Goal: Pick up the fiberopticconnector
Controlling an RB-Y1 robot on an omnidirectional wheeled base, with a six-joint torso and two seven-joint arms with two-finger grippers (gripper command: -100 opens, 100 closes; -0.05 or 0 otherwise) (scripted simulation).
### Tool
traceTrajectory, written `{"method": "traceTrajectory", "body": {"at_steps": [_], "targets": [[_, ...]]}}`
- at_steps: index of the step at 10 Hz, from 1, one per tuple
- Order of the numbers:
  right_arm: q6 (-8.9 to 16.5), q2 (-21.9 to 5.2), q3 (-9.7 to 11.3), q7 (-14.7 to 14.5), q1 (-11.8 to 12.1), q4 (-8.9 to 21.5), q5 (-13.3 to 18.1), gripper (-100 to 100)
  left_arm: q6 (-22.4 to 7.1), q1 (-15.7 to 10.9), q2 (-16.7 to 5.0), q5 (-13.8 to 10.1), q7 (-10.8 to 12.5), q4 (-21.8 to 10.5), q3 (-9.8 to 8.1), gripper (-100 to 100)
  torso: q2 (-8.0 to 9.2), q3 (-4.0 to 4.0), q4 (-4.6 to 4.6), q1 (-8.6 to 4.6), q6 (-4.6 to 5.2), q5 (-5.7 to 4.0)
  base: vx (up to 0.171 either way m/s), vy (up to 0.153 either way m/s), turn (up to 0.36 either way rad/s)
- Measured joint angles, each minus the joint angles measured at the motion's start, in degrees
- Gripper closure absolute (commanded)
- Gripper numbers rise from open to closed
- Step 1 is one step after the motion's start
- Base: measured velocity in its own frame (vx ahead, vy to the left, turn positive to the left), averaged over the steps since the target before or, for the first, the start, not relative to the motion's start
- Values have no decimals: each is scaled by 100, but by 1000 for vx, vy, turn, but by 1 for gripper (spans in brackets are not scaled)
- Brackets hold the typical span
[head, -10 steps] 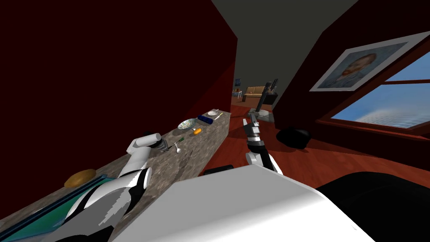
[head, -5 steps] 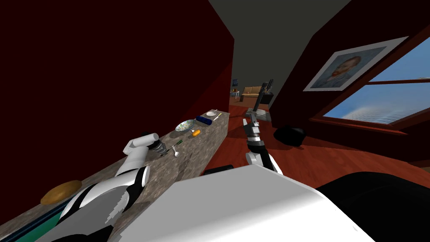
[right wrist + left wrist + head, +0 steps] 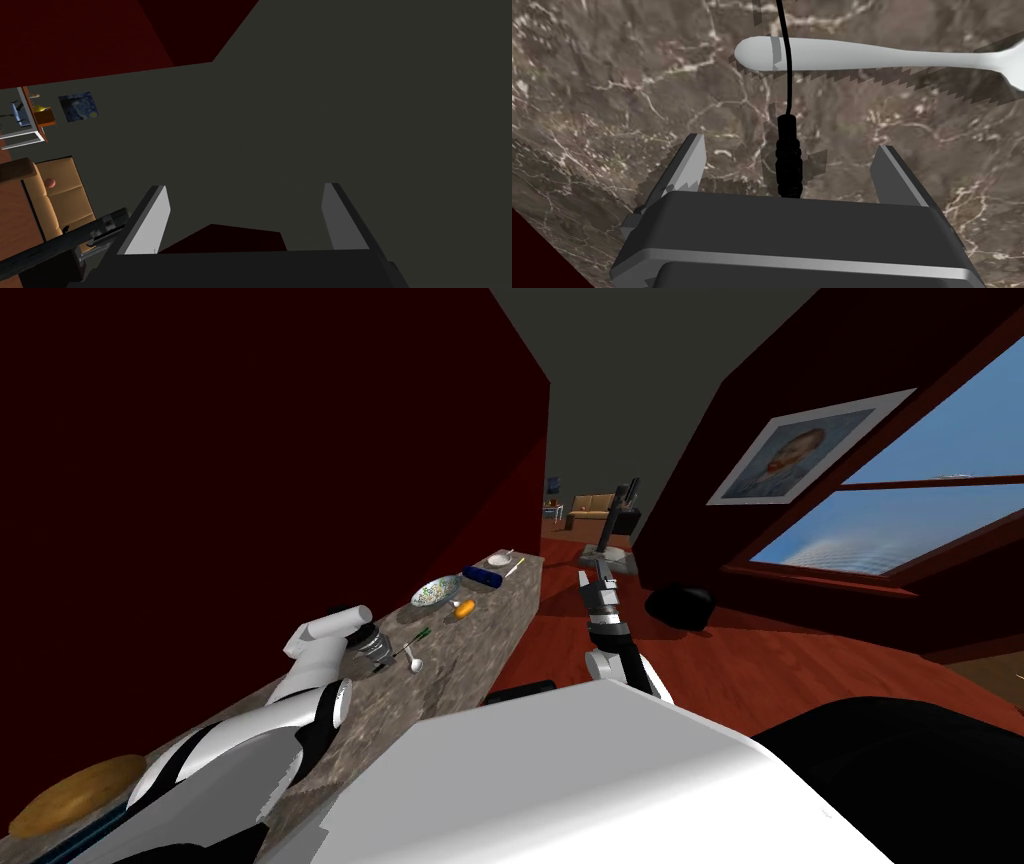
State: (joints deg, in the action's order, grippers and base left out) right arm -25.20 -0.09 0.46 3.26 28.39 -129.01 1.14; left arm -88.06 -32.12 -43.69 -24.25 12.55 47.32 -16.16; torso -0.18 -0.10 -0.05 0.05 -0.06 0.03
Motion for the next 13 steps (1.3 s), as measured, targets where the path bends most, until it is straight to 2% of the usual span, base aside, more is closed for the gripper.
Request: {"method": "traceTrajectory", "body": {"at_steps": [3,4,5,8,9,13], "targets": [[0,0,0,0,0,0,0,0,-415,-32,-98,-99,54,-237,-56,-100,-6,-4,-2,3,-2,1,45,30,-66],[0,0,0,0,0,0,0,0,-435,-37,-101,-101,55,-249,-57,0,3,1,0,-3,-3,0,0,0,0],[0,0,0,0,0,0,0,0,-433,-36,-101,-101,55,-248,-57,-100,10,5,2,-8,-3,-1,7,10,14],[0,0,0,0,0,0,0,0,-177,58,46,-64,45,-353,-45,-100,11,6,2,-4,-3,0,7,13,6],[0,0,0,0,0,0,0,0,-152,58,50,-62,41,-364,-44,100,13,8,3,-7,-3,-1,0,0,0],[0,0,0,0,0,0,0,0,-158,58,48,-63,43,-363,-45,100,11,6,1,-4,-1,2,0,0,0]]}}
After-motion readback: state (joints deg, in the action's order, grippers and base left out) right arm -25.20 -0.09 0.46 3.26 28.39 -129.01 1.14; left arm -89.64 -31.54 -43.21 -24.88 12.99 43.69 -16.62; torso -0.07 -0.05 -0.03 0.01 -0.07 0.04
